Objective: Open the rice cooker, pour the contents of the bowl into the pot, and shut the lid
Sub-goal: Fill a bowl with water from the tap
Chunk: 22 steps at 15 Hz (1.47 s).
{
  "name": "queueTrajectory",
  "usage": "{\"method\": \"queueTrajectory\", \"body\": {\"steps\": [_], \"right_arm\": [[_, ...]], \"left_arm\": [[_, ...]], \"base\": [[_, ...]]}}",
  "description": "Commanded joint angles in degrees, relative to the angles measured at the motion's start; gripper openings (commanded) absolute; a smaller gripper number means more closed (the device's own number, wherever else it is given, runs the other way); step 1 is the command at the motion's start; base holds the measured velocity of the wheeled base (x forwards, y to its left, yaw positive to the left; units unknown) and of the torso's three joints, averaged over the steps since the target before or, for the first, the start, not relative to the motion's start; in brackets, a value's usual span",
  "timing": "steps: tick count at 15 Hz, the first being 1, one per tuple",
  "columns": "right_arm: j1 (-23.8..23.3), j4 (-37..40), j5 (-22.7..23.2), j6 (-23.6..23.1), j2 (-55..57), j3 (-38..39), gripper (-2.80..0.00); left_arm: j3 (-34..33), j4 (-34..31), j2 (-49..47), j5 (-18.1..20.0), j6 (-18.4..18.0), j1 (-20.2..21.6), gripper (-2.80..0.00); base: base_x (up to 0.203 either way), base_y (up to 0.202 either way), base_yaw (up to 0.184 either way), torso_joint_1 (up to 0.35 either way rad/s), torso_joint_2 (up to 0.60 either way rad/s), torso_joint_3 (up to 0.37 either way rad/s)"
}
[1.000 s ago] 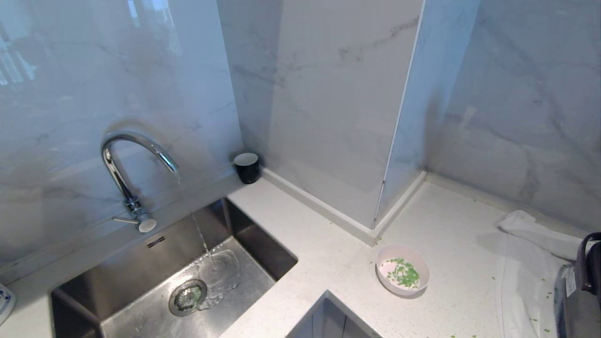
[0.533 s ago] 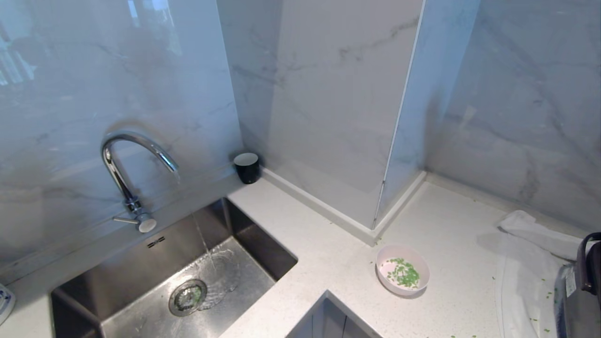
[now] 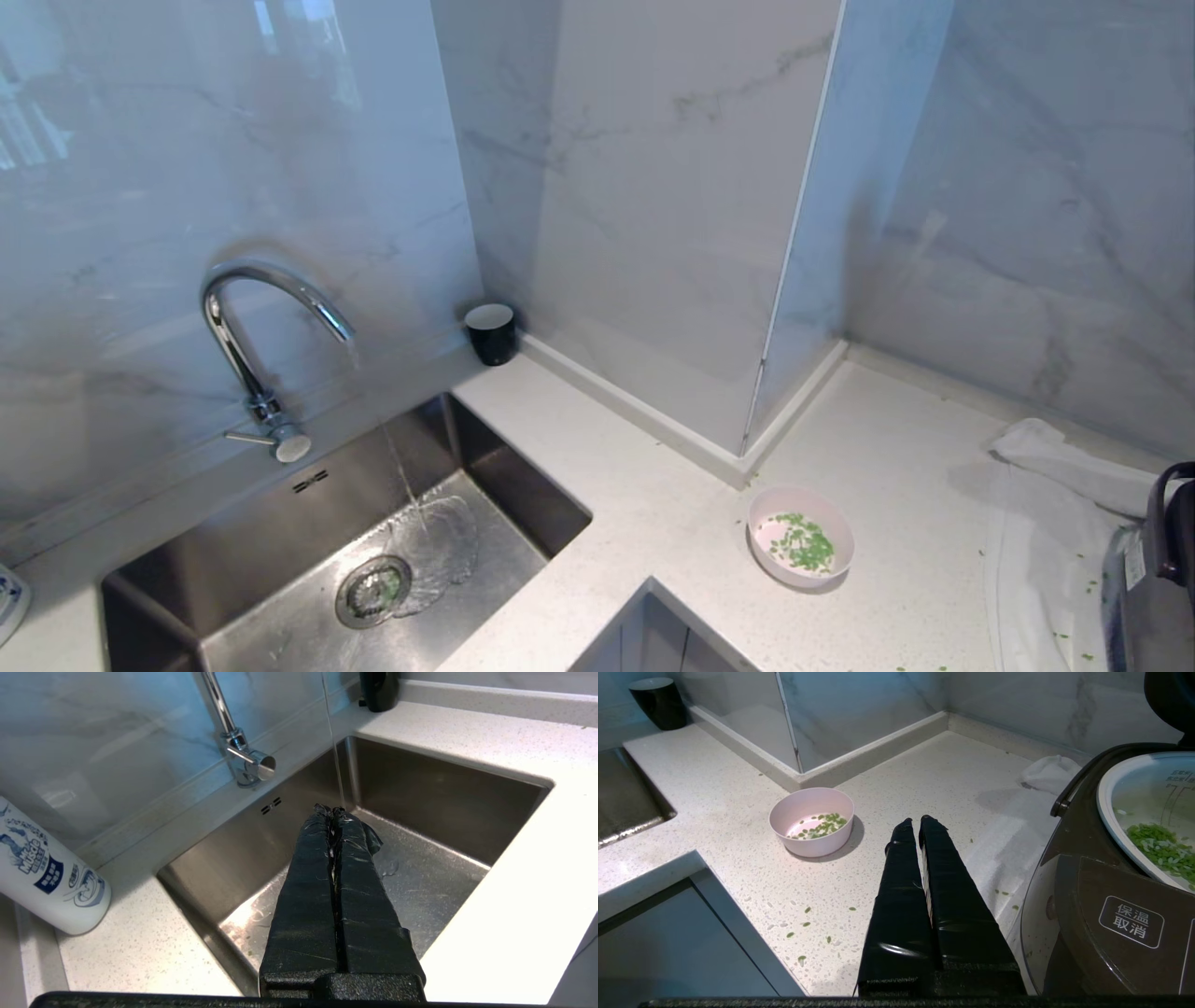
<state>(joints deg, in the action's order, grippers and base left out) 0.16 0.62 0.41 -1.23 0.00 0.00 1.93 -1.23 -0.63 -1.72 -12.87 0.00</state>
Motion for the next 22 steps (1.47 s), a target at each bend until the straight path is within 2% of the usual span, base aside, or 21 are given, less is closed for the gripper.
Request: {"method": "queueTrajectory", "body": {"steps": [1, 5, 22], "right_arm": [[0.0, 0.0, 0.0, 0.0, 0.0, 0.0, -2.8], [0.0, 0.0, 0.0, 0.0, 0.0, 0.0, -2.8], [0.0, 0.0, 0.0, 0.0, 0.0, 0.0, -2.8]], "left_arm": [[0.1, -0.1, 0.6, 0.0, -0.1, 0.0, -2.8], [0.0, 0.3, 0.6, -0.2, 1.1, 0.0, -2.8], [-0.2, 0.7, 0.6, 0.2, 1.3, -0.1, -2.8]], "base": [[0.0, 0.0, 0.0, 0.0, 0.0, 0.0], [0.0, 0.0, 0.0, 0.0, 0.0, 0.0], [0.0, 0.0, 0.0, 0.0, 0.0, 0.0]]}}
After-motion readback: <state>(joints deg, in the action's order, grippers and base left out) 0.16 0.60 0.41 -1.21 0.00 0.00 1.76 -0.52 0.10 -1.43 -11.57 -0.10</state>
